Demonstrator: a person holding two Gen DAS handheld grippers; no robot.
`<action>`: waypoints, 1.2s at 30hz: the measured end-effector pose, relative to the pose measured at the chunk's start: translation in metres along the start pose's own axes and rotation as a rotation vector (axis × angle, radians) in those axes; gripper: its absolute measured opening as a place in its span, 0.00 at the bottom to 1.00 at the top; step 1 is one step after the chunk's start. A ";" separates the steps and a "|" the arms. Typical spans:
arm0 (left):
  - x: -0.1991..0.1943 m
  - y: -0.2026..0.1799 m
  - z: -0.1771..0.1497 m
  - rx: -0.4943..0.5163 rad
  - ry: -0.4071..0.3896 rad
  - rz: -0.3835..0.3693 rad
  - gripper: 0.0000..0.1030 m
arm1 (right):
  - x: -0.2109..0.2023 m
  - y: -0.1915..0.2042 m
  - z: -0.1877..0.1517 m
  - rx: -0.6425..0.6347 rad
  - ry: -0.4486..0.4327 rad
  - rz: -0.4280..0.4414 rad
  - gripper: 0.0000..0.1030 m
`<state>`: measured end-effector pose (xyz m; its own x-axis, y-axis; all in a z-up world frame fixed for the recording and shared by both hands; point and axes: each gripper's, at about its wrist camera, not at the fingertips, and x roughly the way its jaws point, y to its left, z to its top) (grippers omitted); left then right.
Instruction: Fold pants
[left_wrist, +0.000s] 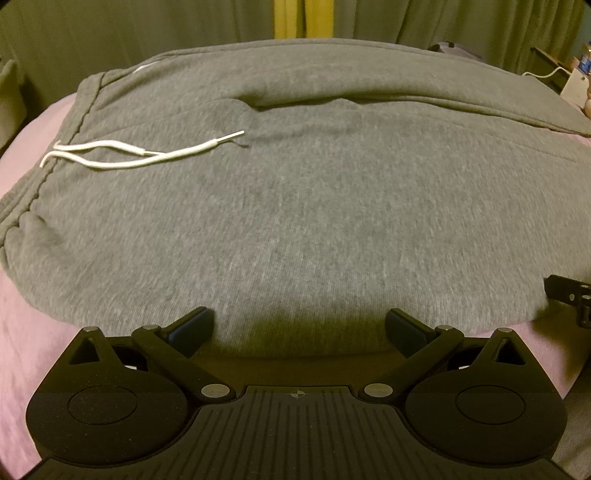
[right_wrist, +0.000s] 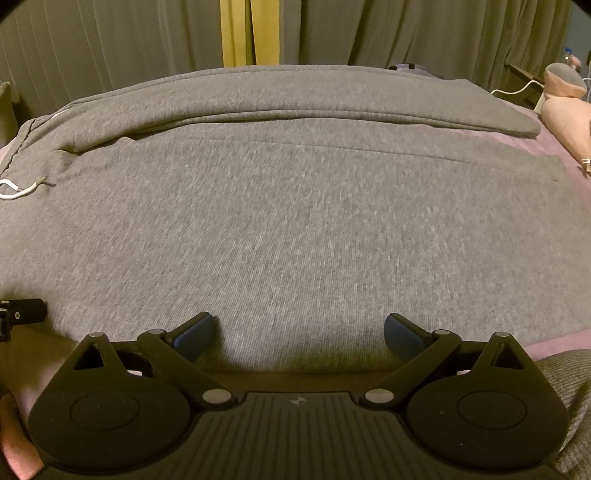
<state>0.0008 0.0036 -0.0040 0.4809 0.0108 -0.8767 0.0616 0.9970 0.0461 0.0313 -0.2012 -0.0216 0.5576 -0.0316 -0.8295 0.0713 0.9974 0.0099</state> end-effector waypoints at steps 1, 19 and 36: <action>0.000 0.000 0.001 -0.001 0.002 0.000 1.00 | 0.000 0.000 0.000 0.000 0.000 0.001 0.96; 0.000 0.005 0.003 -0.034 0.001 -0.004 1.00 | 0.002 0.000 0.002 -0.001 0.032 0.020 0.96; -0.004 0.032 0.005 -0.190 -0.022 -0.040 1.00 | 0.005 0.004 0.006 -0.018 0.091 0.036 0.96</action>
<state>0.0057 0.0355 0.0032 0.5005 -0.0283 -0.8653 -0.0845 0.9931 -0.0814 0.0397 -0.1978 -0.0223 0.4823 0.0095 -0.8760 0.0370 0.9988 0.0312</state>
